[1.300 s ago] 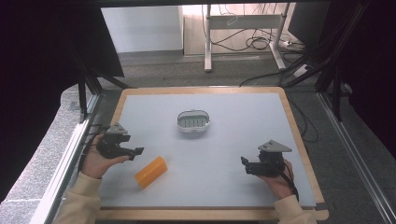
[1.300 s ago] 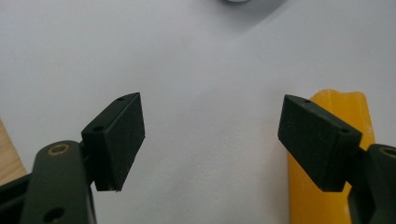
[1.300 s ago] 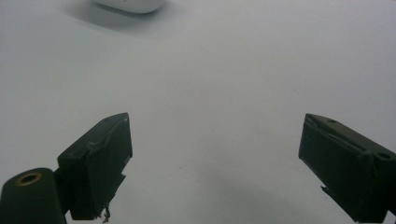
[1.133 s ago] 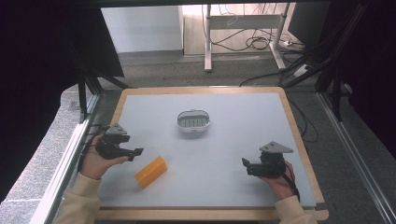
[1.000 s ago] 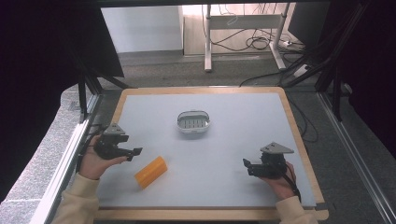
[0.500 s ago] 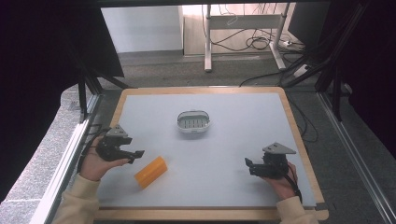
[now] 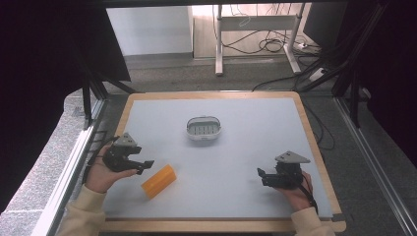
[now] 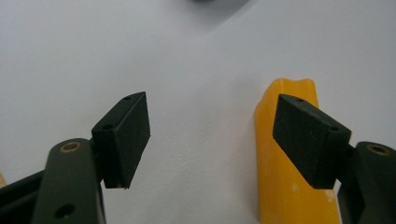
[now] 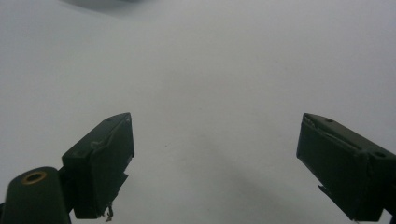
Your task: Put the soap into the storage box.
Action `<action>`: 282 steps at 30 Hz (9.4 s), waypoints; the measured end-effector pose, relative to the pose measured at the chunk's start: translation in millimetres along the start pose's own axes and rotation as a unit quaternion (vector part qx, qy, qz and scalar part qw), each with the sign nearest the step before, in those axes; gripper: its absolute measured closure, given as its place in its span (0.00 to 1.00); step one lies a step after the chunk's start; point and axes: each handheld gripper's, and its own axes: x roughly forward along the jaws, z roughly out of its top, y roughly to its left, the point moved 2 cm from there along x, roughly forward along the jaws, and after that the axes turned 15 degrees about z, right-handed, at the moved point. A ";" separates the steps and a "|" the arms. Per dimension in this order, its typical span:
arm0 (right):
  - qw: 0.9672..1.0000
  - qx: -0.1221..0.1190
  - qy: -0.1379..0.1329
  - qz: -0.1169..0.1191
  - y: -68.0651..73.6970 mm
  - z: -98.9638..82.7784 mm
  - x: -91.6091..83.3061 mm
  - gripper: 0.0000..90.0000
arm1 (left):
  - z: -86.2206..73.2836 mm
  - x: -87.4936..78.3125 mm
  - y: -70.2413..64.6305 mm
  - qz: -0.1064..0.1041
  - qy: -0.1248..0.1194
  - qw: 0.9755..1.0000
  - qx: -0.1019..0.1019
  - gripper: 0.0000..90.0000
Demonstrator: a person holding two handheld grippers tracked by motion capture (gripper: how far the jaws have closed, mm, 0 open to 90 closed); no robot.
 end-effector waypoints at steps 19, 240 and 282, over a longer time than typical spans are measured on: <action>1.000 0.002 -0.003 -0.009 -0.8 -0.7 -1.8 0.16 | 7.4 -5.1 -21.2 -0.018 0.015 0.999 0.027 0.30; 1.000 0.000 -0.003 -0.011 -6.0 -6.9 -3.5 0.18 | 113.9 21.6 -30.8 -0.010 0.021 0.995 0.100 0.69; 1.000 0.001 0.000 -0.012 -7.5 -8.4 -3.5 0.18 | 154.7 40.4 -33.4 -0.013 0.015 0.992 0.128 0.69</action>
